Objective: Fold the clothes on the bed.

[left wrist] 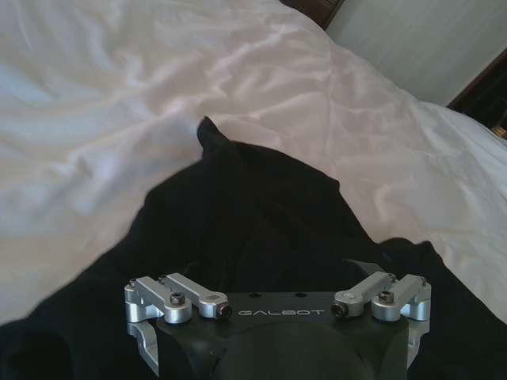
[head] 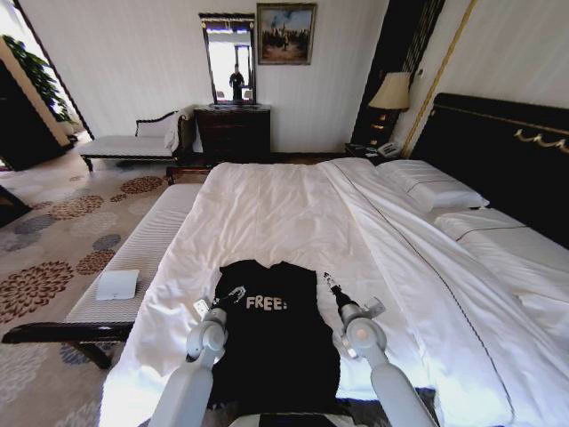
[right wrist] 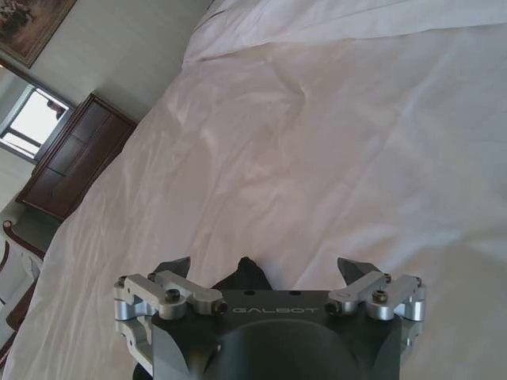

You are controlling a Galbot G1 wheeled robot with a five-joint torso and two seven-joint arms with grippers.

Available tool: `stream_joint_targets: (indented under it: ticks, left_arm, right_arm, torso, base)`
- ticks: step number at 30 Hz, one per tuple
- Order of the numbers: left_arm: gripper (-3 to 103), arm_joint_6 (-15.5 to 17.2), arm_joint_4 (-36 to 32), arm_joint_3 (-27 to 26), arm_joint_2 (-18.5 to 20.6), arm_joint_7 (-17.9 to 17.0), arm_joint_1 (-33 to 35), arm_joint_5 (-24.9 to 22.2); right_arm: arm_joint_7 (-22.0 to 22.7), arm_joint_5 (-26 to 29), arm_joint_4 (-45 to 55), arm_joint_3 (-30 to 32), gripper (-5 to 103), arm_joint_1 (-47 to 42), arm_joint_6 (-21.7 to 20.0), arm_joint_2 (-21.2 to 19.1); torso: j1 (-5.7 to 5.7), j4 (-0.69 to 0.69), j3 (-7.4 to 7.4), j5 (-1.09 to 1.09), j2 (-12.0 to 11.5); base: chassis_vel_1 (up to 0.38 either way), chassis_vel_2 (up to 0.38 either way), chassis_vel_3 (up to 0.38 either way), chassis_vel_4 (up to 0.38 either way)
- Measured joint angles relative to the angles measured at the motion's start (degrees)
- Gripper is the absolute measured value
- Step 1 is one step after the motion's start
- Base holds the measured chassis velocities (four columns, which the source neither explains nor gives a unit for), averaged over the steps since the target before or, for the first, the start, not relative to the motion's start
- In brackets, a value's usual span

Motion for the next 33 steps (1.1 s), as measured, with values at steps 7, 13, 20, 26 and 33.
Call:
stream_joint_targets:
  ticks: [7, 13, 20, 26, 33]
  left_arm:
    - [100, -0.60, -6.44, 4.04, 1.89, 2.41, 4.86, 0.41]
    - [100, -3.27, -8.28, 2.66, 2.92, 4.72, 7.65, 1.00]
    - [100, -3.65, -9.41, -2.32, 3.88, 2.36, 7.80, -1.99]
    - [100, -3.64, -10.65, -8.60, 4.11, 0.43, 9.92, -2.62]
    - [100, -3.75, -11.60, -13.54, 4.81, -0.43, 12.12, -2.55]
  right_arm:
    - [0.13, -0.49, -0.45, -0.74, 100, 0.52, -0.02, 0.39]
    - [0.16, -0.34, -2.26, -1.39, 100, 2.50, -0.17, -1.39]
    - [-1.23, 3.44, -6.54, -2.55, 100, 6.94, -2.83, -6.64]
    - [-8.37, 6.48, -14.50, -10.47, 100, 13.75, -6.44, -12.45]
    - [-19.02, 3.19, -23.83, -17.37, 100, 20.07, -6.16, -11.54]
  torso:
    - [0.00, 0.01, -0.01, 0.00, 0.01]
    - [0.00, 0.00, -0.01, 0.00, 0.02]
    - [0.00, -0.02, -0.01, -0.02, 0.02]
    - [0.00, 0.01, -0.01, -0.01, 0.01]
    - [0.00, 0.00, -0.01, -0.01, 0.01]
  base:
    - [0.000, 0.000, 0.000, 0.000]
    - [0.000, 0.000, 0.000, 0.000]
    - [0.000, 0.000, 0.000, 0.000]
    - [0.000, 0.000, 0.000, 0.000]
    - [0.000, 0.000, 0.000, 0.000]
